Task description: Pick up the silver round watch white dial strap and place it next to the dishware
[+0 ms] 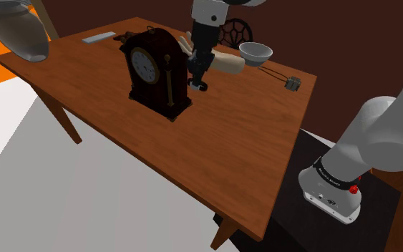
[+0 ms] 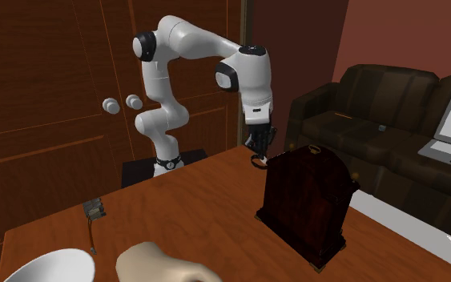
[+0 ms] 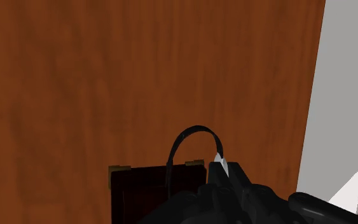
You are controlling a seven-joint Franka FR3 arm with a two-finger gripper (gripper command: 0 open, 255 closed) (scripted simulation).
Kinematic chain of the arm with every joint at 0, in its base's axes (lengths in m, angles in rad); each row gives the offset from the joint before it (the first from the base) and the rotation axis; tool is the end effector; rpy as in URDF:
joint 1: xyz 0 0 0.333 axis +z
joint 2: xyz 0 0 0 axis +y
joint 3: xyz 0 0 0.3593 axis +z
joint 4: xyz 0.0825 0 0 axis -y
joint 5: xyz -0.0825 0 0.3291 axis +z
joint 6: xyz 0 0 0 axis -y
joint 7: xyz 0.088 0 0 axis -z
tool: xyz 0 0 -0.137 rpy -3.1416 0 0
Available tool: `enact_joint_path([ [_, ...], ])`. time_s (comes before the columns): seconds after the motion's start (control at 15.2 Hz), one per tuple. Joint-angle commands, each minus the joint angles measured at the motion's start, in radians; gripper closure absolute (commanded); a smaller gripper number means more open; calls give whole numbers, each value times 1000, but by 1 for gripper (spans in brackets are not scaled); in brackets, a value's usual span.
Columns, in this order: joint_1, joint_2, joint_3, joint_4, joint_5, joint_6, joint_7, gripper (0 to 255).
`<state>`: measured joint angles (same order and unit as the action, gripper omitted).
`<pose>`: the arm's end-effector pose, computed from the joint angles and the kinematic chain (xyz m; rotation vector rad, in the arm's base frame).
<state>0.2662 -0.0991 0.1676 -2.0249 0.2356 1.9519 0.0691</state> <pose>0.4219 0.2229 0.5284 -2.9097 -0.4084 0.0383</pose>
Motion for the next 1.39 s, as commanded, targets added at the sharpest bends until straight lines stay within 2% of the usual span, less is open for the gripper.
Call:
enact_joint_path([
  [0.0, -11, -20, -14, -10, 1, -16, -22, 255],
  [0.66, -114, -135, -158, -124, -19, -67, -256, 255],
  [1.32, -221, -149, -313, -124, -75, -125, -489, 255],
])
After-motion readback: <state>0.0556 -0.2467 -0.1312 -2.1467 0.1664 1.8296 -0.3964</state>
